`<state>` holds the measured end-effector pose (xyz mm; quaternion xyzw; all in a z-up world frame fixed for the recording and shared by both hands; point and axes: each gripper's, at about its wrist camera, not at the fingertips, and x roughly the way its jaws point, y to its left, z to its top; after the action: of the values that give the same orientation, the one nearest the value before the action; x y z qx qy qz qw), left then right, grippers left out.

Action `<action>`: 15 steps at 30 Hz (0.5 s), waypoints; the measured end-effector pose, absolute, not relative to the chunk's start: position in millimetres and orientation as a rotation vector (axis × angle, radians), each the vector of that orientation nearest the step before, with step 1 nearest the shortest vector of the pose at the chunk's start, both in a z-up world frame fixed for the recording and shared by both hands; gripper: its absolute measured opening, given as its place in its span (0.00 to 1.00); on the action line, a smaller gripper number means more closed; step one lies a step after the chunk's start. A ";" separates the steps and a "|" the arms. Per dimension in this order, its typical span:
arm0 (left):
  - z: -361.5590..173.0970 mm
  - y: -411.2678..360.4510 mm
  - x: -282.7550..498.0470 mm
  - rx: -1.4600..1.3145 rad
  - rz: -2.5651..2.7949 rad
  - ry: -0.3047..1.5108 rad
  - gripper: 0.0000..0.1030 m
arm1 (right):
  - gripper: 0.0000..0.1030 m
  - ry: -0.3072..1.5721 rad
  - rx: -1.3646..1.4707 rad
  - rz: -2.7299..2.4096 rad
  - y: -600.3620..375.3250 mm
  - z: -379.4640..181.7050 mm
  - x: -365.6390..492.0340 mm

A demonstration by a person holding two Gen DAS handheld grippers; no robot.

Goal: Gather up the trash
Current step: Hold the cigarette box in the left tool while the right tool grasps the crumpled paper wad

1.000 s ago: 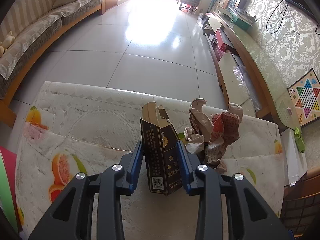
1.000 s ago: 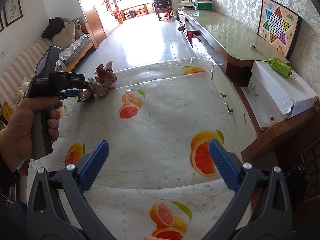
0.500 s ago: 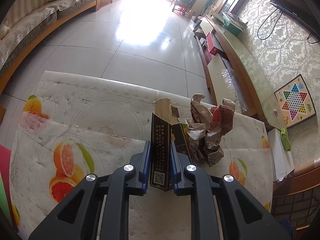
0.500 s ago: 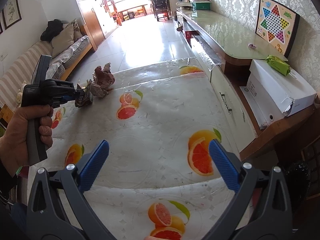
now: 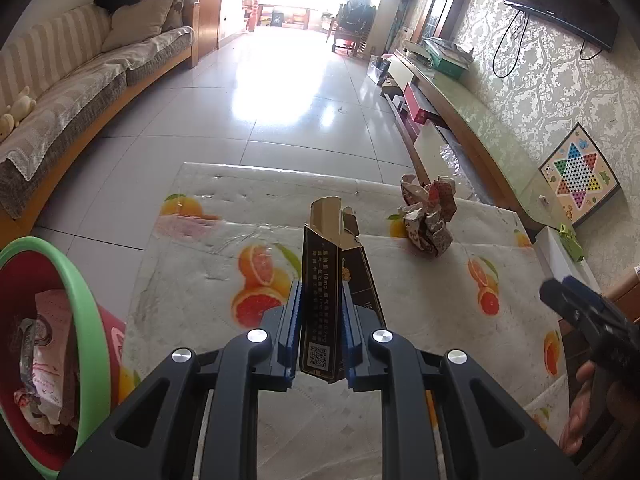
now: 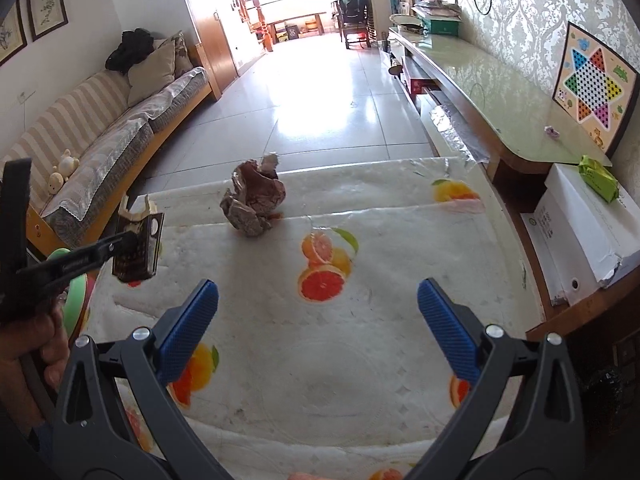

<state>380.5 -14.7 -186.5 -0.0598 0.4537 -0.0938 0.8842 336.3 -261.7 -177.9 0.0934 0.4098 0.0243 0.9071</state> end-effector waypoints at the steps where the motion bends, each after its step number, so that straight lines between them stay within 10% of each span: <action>1: -187.0 -7.8 374.4 -0.122 -0.192 0.940 0.14 | 0.96 0.846 0.191 0.058 -254.9 -176.9 345.0; 15: -182.5 43.2 340.3 -0.082 -0.206 0.888 0.14 | 0.96 0.932 0.122 0.025 -188.3 -208.4 460.7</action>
<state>340.3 43.2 -182.5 -0.0393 0.4285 -0.0994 0.8972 460.7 -188.3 -208.4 0.0586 0.4489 0.0120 0.8916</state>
